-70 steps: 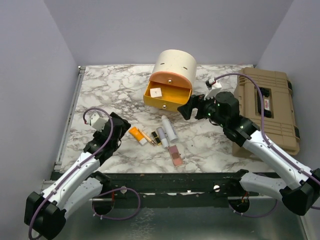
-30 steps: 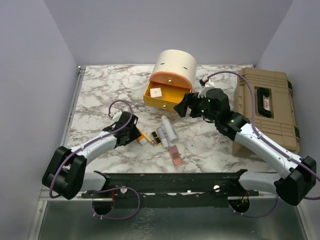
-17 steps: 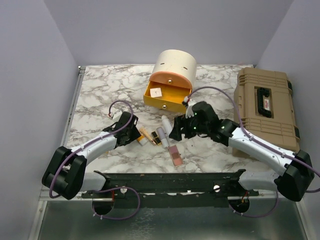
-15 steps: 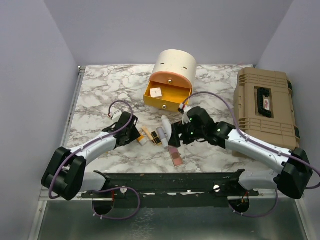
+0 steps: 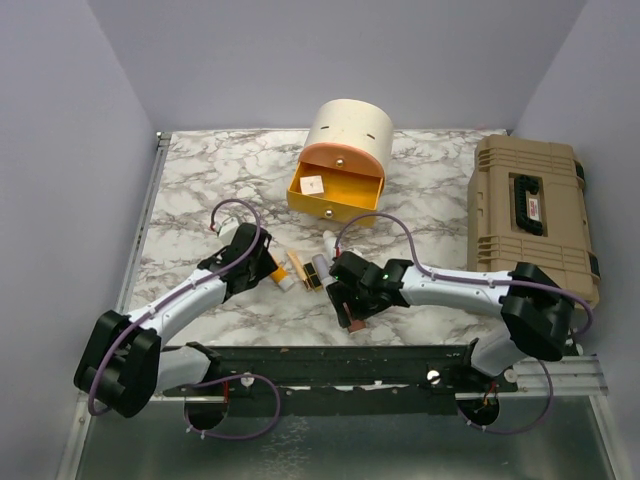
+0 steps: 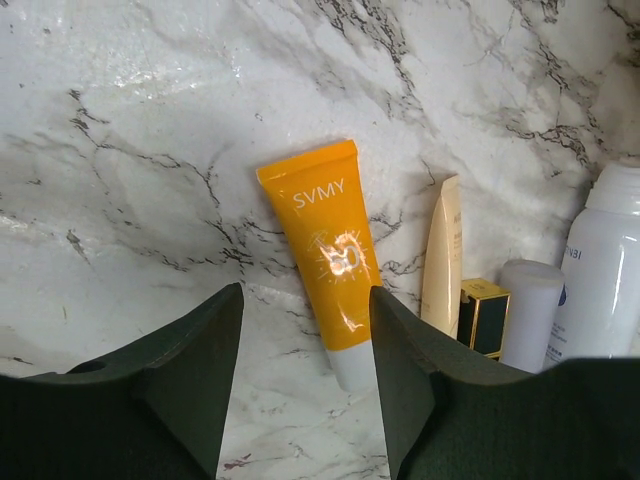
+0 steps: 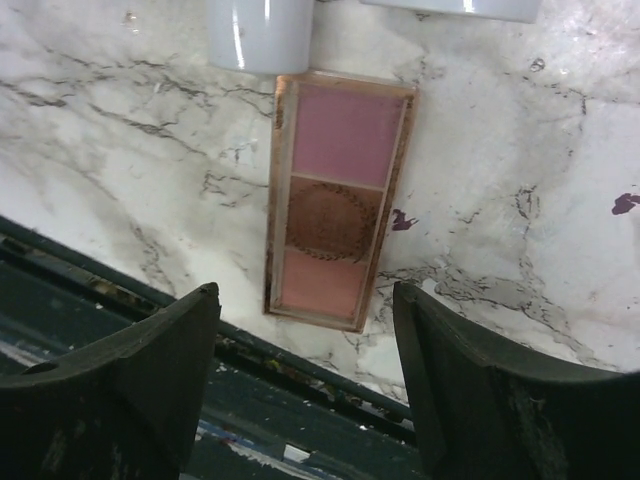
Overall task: Organize the makeup
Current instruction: Pick up the makeup from the corner of the board.
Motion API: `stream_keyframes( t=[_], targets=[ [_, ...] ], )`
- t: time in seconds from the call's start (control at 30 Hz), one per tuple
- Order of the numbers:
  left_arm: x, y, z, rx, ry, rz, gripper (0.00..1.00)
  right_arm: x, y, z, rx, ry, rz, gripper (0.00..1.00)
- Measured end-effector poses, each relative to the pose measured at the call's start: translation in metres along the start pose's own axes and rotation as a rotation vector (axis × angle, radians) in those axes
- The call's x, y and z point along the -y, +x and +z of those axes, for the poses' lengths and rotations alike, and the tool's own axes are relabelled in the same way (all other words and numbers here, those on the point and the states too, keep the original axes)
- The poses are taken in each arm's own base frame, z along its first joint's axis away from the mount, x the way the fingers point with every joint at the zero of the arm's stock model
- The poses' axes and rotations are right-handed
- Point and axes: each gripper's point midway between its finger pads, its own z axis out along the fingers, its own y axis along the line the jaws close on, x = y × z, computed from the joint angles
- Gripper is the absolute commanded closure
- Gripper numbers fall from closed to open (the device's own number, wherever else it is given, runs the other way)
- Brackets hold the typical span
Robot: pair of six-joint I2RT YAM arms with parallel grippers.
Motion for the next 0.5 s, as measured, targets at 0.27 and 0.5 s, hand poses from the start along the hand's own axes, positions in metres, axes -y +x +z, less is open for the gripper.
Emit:
stream_keyframes(
  t=[0.27, 0.5],
  targets=[
    [0.0, -0.011, -0.01, 0.048, 0.009, -0.011, 0.42, 0.011, 0.003, 0.007, -0.018, 0.097, -0.003, 0.3],
    [-0.006, -0.017, -0.011, 0.084, -0.017, -0.024, 0.39, 0.012, 0.01, 0.015, -0.049, 0.135, -0.023, 0.35]
  ],
)
